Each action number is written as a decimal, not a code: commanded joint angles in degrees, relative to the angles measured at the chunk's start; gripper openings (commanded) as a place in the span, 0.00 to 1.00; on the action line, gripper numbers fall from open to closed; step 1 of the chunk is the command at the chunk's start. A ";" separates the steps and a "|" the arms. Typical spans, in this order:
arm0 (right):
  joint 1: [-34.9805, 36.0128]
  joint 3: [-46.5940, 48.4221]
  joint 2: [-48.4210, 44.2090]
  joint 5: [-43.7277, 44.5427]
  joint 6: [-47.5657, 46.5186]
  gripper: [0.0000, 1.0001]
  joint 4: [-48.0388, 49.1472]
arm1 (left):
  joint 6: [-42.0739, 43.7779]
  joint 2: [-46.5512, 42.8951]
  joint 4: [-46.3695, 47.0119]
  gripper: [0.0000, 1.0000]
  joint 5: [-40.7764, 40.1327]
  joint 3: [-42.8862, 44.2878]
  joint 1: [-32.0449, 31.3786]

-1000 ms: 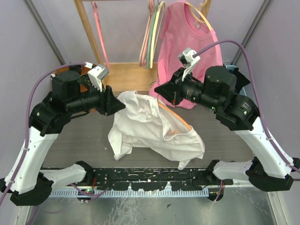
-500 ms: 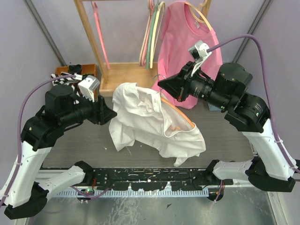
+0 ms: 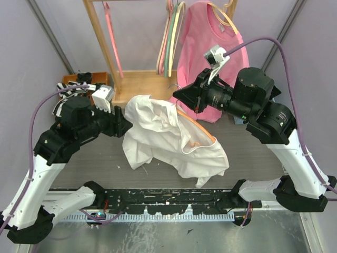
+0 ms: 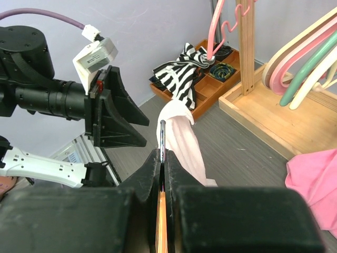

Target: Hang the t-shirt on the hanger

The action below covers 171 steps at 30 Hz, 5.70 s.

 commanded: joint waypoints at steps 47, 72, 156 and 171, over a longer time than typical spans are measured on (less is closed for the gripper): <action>-0.17 1.79 -1.95 -1.54 1.07 0.01 6.41 | -4.03 4.90 2.99 0.65 2.76 6.58 0.18; -0.17 -1.27 -1.75 -2.63 1.99 0.01 9.14 | -11.20 9.23 1.59 0.01 -4.76 9.37 0.09; -0.17 2.06 -7.84 0.47 3.73 0.01 11.18 | -3.60 4.83 -5.17 0.02 -36.40 19.53 0.54; -0.17 1.30 -7.70 2.40 3.30 0.01 10.58 | -6.14 1.82 -8.00 0.52 -36.60 22.65 0.58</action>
